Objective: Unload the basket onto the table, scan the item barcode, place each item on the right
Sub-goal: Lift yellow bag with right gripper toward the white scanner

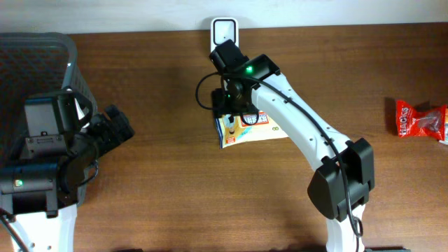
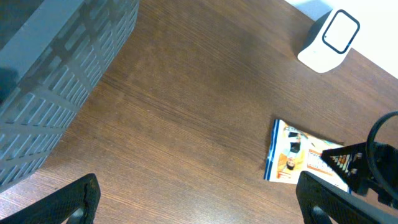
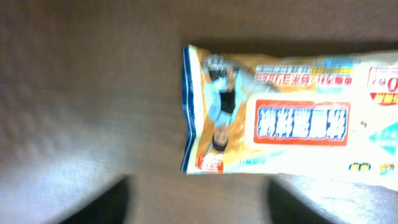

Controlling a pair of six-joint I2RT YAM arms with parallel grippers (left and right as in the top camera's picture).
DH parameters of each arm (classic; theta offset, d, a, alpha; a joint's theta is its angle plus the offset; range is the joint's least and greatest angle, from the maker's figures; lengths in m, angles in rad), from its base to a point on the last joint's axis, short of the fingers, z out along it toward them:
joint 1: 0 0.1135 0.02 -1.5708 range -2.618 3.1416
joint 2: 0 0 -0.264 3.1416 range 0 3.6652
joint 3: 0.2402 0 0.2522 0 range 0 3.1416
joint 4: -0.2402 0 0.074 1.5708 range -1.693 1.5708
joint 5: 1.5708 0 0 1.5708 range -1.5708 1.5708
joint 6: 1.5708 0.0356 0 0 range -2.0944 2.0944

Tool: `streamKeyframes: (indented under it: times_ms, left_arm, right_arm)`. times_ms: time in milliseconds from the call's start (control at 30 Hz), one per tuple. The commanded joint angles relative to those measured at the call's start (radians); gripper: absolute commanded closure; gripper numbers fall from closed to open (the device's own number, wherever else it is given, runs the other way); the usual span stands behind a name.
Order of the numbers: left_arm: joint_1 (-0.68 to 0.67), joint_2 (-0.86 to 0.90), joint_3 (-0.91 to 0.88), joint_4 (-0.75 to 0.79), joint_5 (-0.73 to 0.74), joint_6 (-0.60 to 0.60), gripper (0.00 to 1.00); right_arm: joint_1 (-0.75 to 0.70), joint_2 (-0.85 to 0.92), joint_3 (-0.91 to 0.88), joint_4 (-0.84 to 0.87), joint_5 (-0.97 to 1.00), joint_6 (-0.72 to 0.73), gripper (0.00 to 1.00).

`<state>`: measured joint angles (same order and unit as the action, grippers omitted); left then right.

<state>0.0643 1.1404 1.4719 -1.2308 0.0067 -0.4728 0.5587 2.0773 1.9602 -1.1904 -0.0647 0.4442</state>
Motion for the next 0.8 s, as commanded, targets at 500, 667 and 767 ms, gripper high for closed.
streamKeyframes:
  times_ms: [500,667,767]
  left_arm:
    - [0.005,-0.008,0.014,0.002,-0.011,-0.008,0.01]
    - [0.005,-0.008,0.014,0.002,-0.011,-0.008,0.01]
    - [0.005,-0.008,0.014,0.002,-0.011,-0.008,0.01]
  right_arm:
    - [-0.177,0.007,-0.284,0.198,-0.034,0.703,0.03]
    - [-0.152,0.008,-0.434,0.401,-0.036,0.769,0.11]
    - [-0.152,0.014,-0.481,0.458,-0.029,0.77,0.15]
